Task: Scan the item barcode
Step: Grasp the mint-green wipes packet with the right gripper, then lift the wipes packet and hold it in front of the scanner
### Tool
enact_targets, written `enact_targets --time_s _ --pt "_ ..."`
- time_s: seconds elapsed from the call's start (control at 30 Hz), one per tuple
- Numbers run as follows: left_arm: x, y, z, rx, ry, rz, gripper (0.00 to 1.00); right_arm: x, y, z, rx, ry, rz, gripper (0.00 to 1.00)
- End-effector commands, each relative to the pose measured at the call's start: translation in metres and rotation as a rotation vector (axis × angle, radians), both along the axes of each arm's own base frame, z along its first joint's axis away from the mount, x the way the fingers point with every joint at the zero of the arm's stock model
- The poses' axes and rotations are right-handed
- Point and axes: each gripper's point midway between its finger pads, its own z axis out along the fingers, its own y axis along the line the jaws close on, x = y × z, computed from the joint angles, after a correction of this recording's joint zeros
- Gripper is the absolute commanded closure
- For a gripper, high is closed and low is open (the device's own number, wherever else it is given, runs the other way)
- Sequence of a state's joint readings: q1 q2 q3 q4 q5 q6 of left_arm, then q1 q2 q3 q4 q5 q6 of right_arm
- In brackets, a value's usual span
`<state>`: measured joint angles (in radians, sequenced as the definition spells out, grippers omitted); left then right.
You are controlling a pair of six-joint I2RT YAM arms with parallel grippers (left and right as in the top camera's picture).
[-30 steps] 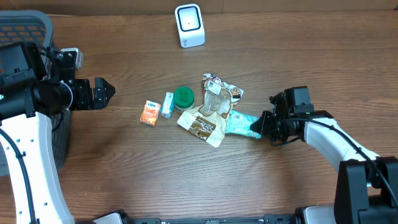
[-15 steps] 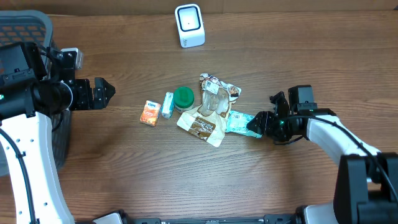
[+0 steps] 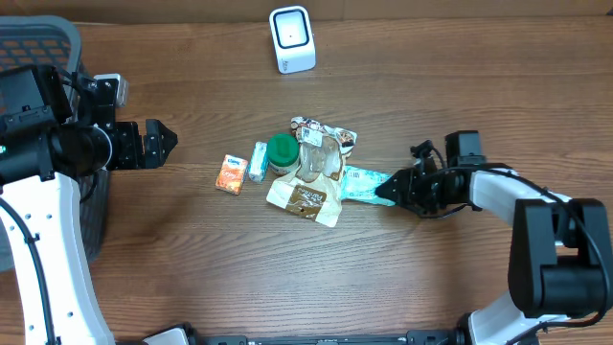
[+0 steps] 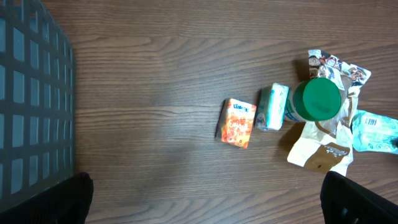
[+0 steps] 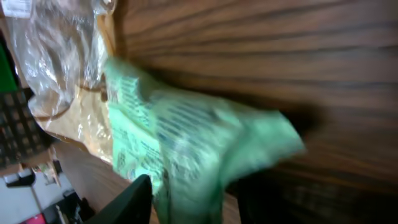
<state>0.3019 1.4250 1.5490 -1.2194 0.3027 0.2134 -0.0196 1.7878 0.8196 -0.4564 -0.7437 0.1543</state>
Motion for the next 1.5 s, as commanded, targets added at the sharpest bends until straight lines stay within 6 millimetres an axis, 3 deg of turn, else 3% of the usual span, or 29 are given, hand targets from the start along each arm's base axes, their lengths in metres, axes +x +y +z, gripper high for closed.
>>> enact_targets --time_s 0.0,0.1,0.27,0.43,0.63,1.2,1.47 --pt "0.0 0.002 -0.002 0.009 0.003 -0.006 0.0 0.006 -0.02 -0.005 -0.011 0.003 -0.056 0.61" --pt "0.0 0.002 -0.002 0.009 0.003 -0.006 0.0 0.011 -0.027 0.001 0.029 -0.034 -0.06 0.71" --pt "0.0 0.002 -0.002 0.009 0.003 -0.006 0.0 0.022 -0.027 0.011 0.077 -0.101 -0.059 0.73" --pt "0.0 0.002 -0.002 0.009 0.003 -0.006 0.0 0.029 -0.026 0.013 0.073 -0.145 -0.05 0.45" --pt "0.0 0.002 -0.002 0.009 0.003 -0.006 0.01 0.047 -0.038 0.014 -0.014 -0.192 -0.069 0.36" --pt "0.0 0.002 -0.002 0.009 0.003 -0.006 0.0 0.044 -0.036 -0.008 -0.038 -0.156 -0.06 0.4" --pt "0.0 0.002 -0.002 0.009 0.003 -0.006 0.0 0.04 -0.028 -0.013 -0.011 -0.138 -0.041 0.5"
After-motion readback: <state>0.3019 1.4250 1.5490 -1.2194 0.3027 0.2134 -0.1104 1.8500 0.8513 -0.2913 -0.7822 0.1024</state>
